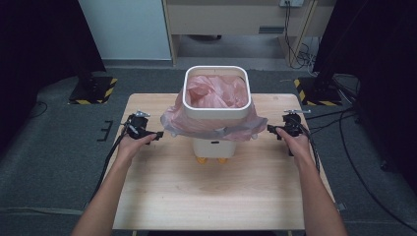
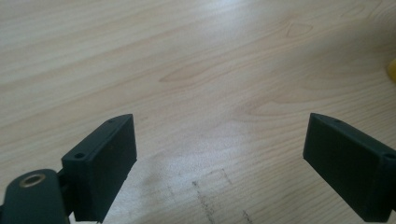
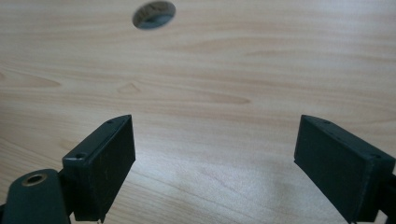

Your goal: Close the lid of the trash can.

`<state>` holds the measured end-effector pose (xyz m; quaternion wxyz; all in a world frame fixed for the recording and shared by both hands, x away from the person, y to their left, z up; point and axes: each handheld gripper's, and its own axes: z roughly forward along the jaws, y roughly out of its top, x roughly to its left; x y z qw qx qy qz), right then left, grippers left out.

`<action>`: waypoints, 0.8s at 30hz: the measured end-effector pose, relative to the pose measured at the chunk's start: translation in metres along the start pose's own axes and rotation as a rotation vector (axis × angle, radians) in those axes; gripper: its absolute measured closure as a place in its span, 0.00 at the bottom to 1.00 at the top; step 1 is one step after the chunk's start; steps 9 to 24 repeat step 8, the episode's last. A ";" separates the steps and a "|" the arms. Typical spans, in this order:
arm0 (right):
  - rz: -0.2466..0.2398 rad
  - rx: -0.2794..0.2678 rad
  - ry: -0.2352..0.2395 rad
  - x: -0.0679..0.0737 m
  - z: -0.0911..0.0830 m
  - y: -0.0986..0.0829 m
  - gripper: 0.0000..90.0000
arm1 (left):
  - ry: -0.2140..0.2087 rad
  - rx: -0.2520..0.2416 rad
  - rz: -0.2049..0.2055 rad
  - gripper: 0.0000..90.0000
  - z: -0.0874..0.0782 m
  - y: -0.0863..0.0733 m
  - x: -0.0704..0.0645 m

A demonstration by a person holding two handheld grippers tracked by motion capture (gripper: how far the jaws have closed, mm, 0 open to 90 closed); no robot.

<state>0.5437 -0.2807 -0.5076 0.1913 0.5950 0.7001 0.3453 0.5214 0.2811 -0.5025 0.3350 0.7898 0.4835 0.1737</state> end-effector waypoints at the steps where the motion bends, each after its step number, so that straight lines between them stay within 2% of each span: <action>1: 0.007 0.005 -0.001 0.000 0.003 -0.003 0.14 | 0.001 -0.002 0.001 0.09 0.002 -0.002 0.000; 2: 0.000 0.015 -0.010 0.000 0.006 -0.006 0.14 | 0.006 0.002 0.008 0.09 0.005 -0.004 -0.001; 3: -0.017 0.027 -0.051 -0.001 0.012 -0.010 0.14 | 0.015 0.011 0.019 0.08 0.008 -0.006 -0.001; 4: -0.017 0.027 -0.051 -0.001 0.012 -0.010 0.14 | 0.024 0.023 0.030 0.08 0.011 -0.008 -0.002; 6: -0.028 0.034 -0.081 -0.001 0.016 -0.014 0.14 | 0.036 0.046 0.048 0.08 0.017 -0.011 -0.002; 8: -0.067 0.035 -0.114 -0.002 0.018 -0.020 0.13 | 0.039 0.066 0.043 0.07 0.022 -0.015 -0.002; 24: -0.067 0.035 -0.114 -0.002 0.018 -0.020 0.13 | 0.039 0.066 0.043 0.07 0.022 -0.015 -0.002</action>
